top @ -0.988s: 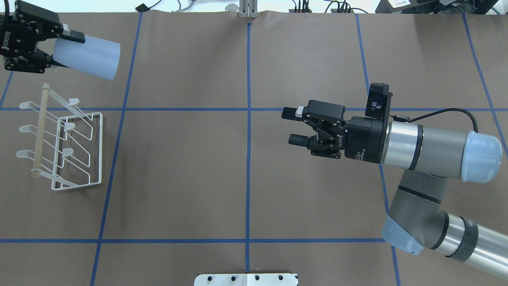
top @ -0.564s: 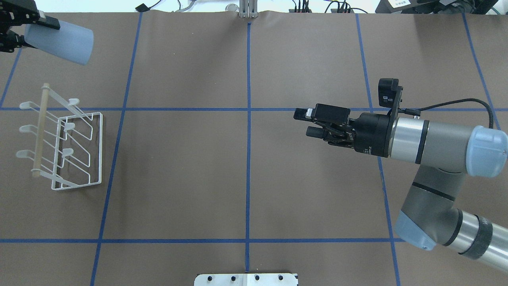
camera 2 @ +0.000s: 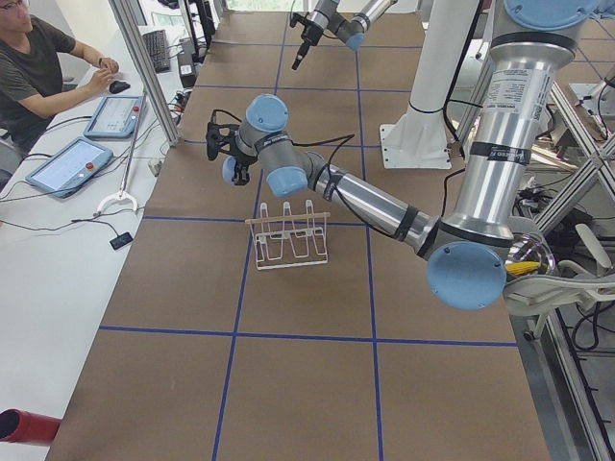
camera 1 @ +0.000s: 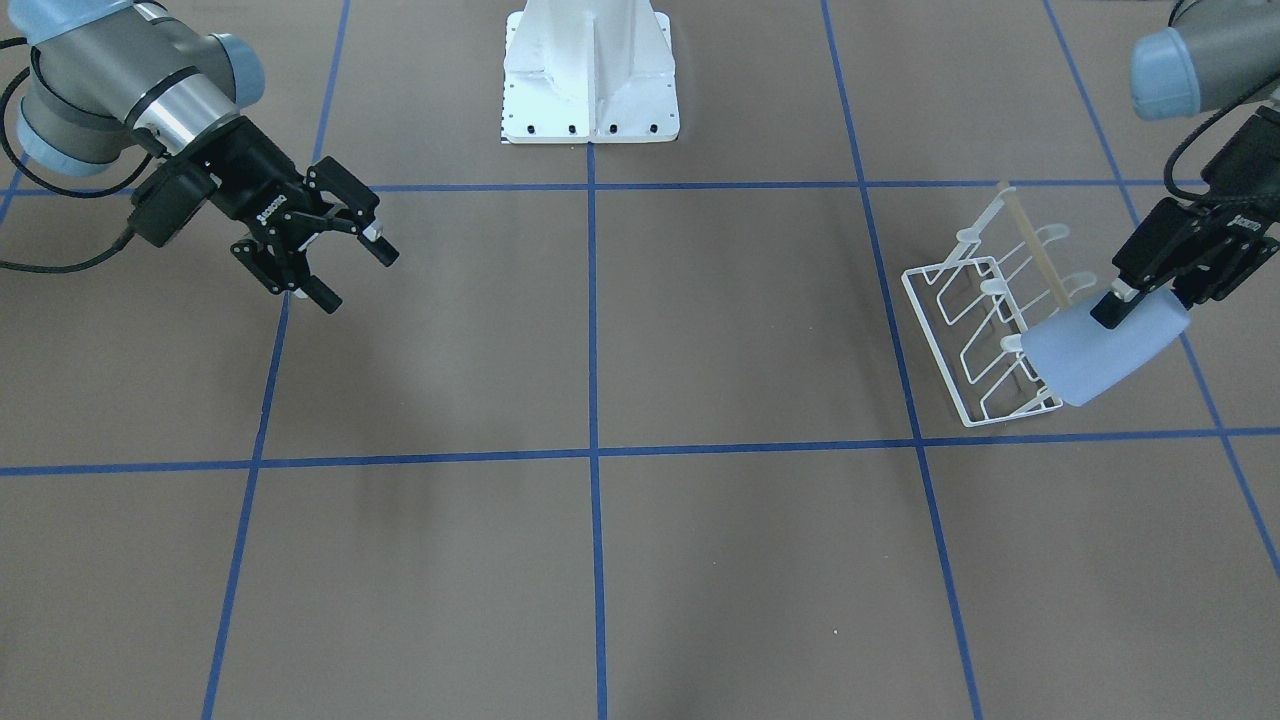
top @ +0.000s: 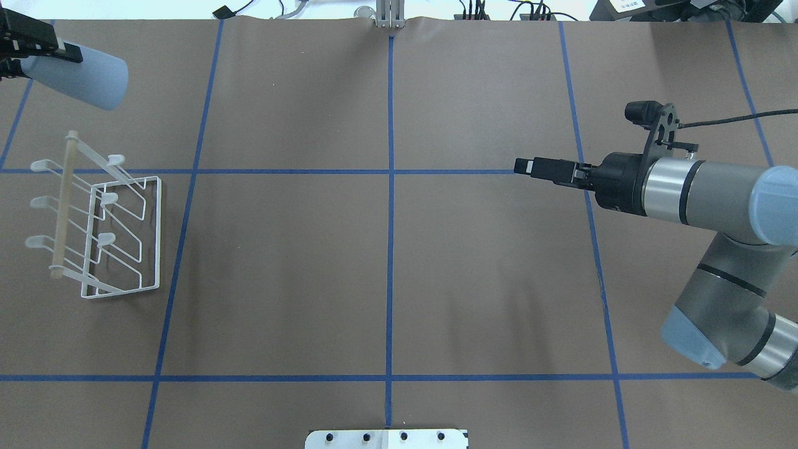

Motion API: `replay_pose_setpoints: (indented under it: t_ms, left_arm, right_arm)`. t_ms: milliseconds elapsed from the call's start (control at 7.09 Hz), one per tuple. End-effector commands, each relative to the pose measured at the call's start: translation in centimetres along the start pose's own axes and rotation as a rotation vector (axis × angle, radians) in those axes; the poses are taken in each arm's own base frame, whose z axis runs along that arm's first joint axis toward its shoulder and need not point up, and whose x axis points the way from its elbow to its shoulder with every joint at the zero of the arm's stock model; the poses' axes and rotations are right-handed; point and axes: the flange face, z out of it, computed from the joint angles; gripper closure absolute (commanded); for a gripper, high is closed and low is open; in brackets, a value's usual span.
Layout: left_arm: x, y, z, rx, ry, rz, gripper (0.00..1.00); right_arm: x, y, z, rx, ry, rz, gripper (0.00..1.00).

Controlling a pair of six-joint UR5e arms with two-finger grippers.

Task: Hang cup on cup holder
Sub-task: 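Carry the cup with the left gripper above the rack while the right arm withdraws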

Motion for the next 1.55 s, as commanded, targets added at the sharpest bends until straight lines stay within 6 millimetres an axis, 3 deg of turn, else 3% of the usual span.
replay_pose_setpoints:
  t_ms: [0,141,282,564,706,847,1411]
  left_arm:
    - [2.0,2.5,-0.7,-0.032,-0.233,0.063,1.0]
    - [2.9,4.3,-1.3,-0.065,-0.362,0.102,1.0]
    - [3.8,5.9,-0.7,-0.117,-0.413,0.106,1.0]
    - [4.1,7.4,1.5,-0.184,-0.427,0.11,1.0]
    - [5.0,7.0,2.1,-0.196,-0.438,0.104,1.0]
    - [5.7,6.4,2.7,-0.196,-0.441,0.103,1.0]
    - [5.6,4.8,5.2,-0.205,-0.468,0.114,1.0]
  right_arm:
    - [4.6,-0.7,-0.1,-0.036,0.183,-0.159,0.0]
    - [6.4,-1.7,-0.1,-0.087,0.282,-0.155,0.0]
    - [8.1,-3.4,-0.7,-0.144,0.35,-0.232,0.0]
    - [11.7,-8.0,-4.1,-0.286,0.412,-0.283,0.0]
    - [12.9,-9.3,-5.6,-0.345,0.403,-0.255,0.0]
    - [13.1,-9.4,-6.1,-0.349,0.397,-0.253,0.0]
    - [13.6,-9.3,-6.0,-0.344,0.415,-0.252,0.0]
